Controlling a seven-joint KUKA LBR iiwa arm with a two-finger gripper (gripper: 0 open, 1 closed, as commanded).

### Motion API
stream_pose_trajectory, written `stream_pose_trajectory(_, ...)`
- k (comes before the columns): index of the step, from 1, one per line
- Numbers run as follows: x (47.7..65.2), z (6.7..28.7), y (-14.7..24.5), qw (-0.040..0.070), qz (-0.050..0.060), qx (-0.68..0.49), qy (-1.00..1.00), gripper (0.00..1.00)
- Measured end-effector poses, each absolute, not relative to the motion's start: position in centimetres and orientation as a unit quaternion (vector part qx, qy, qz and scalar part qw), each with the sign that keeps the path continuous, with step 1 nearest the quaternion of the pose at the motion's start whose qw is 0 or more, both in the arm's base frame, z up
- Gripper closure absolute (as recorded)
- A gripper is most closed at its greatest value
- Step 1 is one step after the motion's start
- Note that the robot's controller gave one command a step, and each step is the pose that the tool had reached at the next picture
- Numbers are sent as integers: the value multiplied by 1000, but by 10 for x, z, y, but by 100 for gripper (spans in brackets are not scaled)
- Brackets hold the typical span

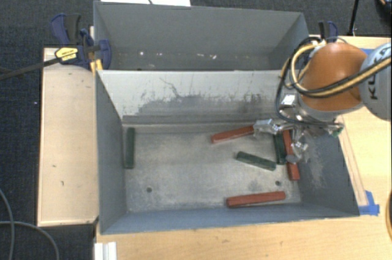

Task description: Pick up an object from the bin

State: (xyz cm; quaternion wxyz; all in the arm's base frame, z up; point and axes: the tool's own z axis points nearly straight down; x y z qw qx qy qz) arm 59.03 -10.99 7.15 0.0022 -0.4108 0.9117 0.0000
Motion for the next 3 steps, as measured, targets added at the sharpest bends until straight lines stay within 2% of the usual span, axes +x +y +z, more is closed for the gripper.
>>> stream_pose_trajectory(1,580,71,-26,1,1,-453,891,0)
stream_pose_trajectory(2,561,71,3,1,0,-382,924,0)
stream_pose_trajectory(3,564,106,-4,4,0,-304,953,0)
